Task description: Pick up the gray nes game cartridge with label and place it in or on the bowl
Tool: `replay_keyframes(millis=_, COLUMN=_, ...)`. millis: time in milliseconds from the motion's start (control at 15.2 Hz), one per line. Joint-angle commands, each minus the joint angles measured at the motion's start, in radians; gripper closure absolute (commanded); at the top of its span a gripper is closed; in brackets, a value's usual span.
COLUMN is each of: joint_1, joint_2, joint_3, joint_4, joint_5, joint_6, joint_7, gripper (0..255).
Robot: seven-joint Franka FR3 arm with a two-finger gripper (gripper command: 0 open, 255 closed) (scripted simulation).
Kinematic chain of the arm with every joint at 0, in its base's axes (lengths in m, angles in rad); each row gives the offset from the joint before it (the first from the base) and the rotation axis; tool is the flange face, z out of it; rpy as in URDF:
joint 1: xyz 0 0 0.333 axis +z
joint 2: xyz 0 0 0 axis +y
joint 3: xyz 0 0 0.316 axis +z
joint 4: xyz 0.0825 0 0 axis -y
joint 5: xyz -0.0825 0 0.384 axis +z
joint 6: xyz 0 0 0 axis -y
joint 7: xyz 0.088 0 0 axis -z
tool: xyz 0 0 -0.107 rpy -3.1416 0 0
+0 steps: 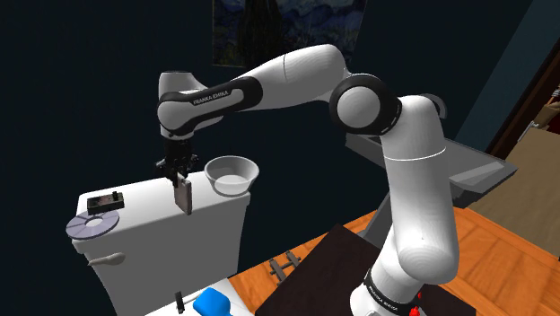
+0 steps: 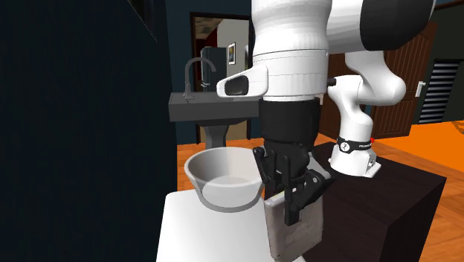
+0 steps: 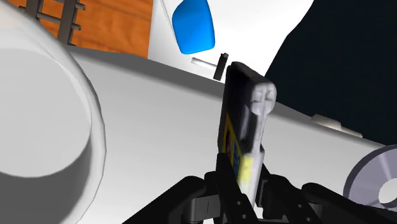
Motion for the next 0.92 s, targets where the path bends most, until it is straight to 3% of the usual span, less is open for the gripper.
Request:
replay_keyframes(millis=0, joint_1=0.001, joint_2=0.001, joint_3=0.001, joint_4=0.006, joint_5=0.001, joint_6=-0.013, joint_7=0.0, gripper=255)
replay_keyframes(millis=858, joint_1=0.001, joint_2=-0.042, joint_3=0.006, joint_4=0.117, joint_5=0.008, joint_6=-0.166, joint_7=0.003, gripper=255)
